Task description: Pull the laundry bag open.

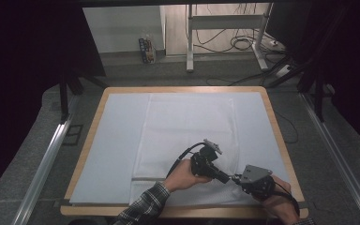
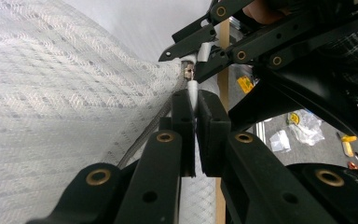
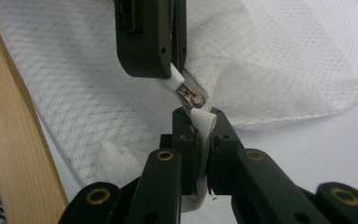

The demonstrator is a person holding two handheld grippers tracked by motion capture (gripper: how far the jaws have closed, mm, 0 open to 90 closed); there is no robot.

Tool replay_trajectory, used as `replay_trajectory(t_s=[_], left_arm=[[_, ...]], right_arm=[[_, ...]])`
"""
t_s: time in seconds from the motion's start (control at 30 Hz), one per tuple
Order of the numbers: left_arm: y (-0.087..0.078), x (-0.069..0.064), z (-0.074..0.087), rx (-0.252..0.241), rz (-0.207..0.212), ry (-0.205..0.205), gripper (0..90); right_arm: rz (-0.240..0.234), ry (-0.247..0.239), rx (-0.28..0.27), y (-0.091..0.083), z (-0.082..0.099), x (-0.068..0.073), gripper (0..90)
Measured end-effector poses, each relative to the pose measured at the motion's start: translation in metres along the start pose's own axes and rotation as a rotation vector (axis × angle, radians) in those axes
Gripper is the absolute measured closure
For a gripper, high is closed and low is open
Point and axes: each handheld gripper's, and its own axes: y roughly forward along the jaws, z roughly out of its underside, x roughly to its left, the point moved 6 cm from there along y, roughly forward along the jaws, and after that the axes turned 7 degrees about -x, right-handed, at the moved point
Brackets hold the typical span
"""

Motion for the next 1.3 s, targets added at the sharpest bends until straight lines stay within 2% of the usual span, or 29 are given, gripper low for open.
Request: replay_trajectory(t_s=[0.1, 0.2, 0.4, 0.47, 0.53, 0.57, 0.67, 0.73, 0.8, 0.93, 0.97, 1.3], left_arm=[[0.0, -0.001, -0.001, -0.017, -0.02, 0.013, 87.3], [-0.002, -0.002, -0.001, -0.02, -0.037, 0.047, 87.4], [-0.003, -0.005, -0.002, -0.037, -0.063, 0.059, 87.5], [-0.004, -0.005, 0.0, -0.03, -0.069, 0.072, 87.6], [-0.006, -0.005, 0.002, -0.029, -0.093, 0.076, 87.6], [-0.009, -0.003, 0.004, -0.007, -0.098, 0.091, 87.6], [-0.013, -0.002, 0.008, -0.025, -0.095, 0.076, 87.6], [-0.014, -0.002, 0.01, -0.017, -0.108, 0.09, 87.6], [-0.013, -0.002, 0.011, -0.034, -0.111, 0.073, 87.5], [-0.016, 0.0, 0.014, -0.038, -0.109, 0.064, 87.5], [-0.017, 0.0, 0.015, -0.03, -0.12, 0.067, 87.5], [-0.019, -0.002, 0.018, -0.034, -0.13, 0.074, 87.5]], right_arm=[[-0.005, 0.036, -0.003, 0.0, 0.0, -0.001, 83.7], [-0.014, 0.068, -0.008, -0.002, 0.001, -0.002, 84.2], [-0.032, 0.109, -0.018, -0.002, 0.002, -0.002, 84.7], [-0.037, 0.118, -0.019, -0.002, 0.002, -0.002, 84.8], [-0.038, 0.12, -0.015, -0.002, 0.003, -0.002, 84.9], [-0.034, 0.125, -0.008, -0.002, 0.004, -0.002, 84.9], [-0.043, 0.14, -0.014, -0.003, 0.007, -0.003, 85.0], [-0.05, 0.141, -0.018, -0.003, 0.005, -0.002, 85.0], [-0.044, 0.137, -0.009, -0.002, 0.006, -0.002, 85.0], [-0.049, 0.147, -0.011, -0.002, 0.007, -0.002, 85.0], [-0.049, 0.147, -0.011, -0.002, 0.007, -0.002, 85.0], [-0.054, 0.149, -0.01, -0.002, 0.007, -0.001, 85.0]])
